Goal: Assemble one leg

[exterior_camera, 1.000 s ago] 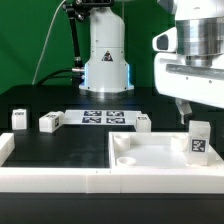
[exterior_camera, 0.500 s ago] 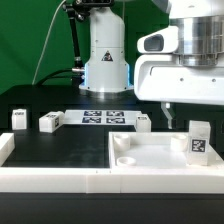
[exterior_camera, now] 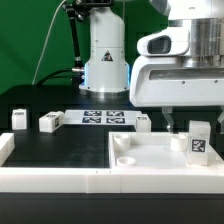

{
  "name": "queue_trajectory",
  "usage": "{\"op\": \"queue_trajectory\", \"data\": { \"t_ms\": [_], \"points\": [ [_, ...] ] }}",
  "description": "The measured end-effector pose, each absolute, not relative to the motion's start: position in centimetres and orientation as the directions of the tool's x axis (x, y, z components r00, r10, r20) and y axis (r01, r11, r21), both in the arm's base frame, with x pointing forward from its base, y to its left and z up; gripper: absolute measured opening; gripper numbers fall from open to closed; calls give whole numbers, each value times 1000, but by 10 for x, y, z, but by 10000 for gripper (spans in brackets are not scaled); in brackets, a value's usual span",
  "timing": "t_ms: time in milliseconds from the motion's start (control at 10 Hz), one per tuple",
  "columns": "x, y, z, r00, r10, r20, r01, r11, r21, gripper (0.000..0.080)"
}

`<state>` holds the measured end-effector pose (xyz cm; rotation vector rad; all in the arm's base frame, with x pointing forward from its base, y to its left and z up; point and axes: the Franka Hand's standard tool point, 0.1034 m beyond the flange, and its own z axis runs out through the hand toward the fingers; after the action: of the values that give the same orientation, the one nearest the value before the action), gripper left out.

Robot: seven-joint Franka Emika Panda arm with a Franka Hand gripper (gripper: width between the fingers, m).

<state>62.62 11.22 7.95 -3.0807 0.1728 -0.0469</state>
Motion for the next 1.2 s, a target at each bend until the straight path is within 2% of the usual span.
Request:
{"op": "queue_trajectory", "data": {
  "t_ms": [100, 200, 300, 500, 700, 900, 1200],
  "points": [
    [626, 112, 80, 993, -113, 27, -111, -992, -57, 401],
    [626, 112, 80, 993, -113, 27, -111, -992, -57, 401],
    [626, 112, 80, 992, -120, 27, -118, -991, -58, 290],
    [626, 112, 80, 987, -160, 24, -158, -986, -59, 290],
    [626, 112, 80, 959, -283, 17, -281, -958, -62, 290],
    [625, 116, 79, 855, -519, -1, -518, -853, -66, 290],
    [625, 115, 79, 591, -806, -36, -806, -588, -69, 291]
  ]
}}
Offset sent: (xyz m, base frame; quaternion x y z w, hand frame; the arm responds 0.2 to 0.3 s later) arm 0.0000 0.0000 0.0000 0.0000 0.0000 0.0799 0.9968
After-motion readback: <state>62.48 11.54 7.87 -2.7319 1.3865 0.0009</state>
